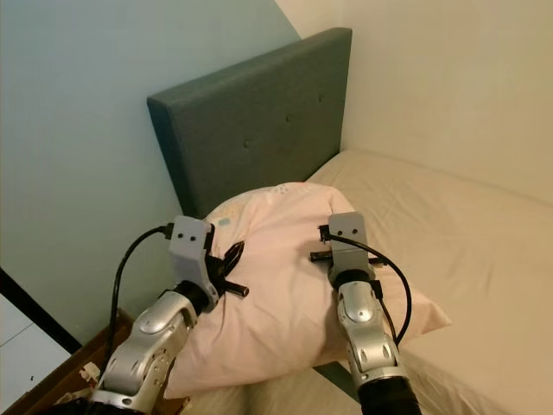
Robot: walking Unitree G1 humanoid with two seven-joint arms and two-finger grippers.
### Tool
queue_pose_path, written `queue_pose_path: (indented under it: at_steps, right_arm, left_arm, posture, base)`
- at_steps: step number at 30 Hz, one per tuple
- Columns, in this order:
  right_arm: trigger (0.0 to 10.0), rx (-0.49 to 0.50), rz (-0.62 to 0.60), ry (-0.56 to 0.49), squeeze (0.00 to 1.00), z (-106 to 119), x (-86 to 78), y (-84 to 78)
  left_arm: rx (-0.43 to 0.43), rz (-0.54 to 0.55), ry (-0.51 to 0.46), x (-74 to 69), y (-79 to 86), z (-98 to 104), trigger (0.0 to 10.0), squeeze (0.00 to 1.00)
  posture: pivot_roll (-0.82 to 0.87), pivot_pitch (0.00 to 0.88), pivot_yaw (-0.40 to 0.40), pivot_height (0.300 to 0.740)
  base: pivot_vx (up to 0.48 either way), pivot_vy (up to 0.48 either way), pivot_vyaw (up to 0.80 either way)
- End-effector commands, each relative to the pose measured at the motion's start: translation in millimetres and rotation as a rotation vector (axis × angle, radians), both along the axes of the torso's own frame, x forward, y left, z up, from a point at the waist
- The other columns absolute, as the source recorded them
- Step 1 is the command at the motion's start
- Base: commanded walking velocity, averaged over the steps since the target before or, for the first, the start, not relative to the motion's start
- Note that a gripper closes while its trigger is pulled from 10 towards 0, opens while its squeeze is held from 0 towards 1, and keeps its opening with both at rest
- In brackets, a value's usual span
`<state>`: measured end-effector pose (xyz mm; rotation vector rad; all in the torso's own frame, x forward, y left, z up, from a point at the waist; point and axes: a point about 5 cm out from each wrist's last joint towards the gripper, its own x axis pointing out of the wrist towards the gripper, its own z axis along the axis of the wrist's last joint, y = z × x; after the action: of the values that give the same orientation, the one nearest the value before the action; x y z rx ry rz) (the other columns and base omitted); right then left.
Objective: Clean up the room
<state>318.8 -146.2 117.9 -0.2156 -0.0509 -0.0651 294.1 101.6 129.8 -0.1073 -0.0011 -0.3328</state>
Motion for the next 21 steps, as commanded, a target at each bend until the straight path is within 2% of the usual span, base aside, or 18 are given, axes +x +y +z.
queue_pose_path:
  at_steps: [1, 21]
  right_arm:
    - [10.0, -0.018, -0.091, -0.084, 0.00, 12.6, -1.6, -15.3]
    - [10.0, -0.010, -0.071, -0.087, 0.00, 13.5, -0.1, -12.6]
  left_arm:
    - [0.026, 0.068, -0.046, 2.4, 13.0, 3.5, 10.0, 0.00]
    - [0.003, 0.068, -0.080, 3.6, 15.3, 6.6, 10.0, 0.00]
  posture:
    - [-0.07, 0.037, -0.010, 0.740]
    - [-0.07, 0.036, -0.008, 0.740]
  base:
    - [0.277, 0.000, 0.00]
    - [0.391, 0.000, 0.00]
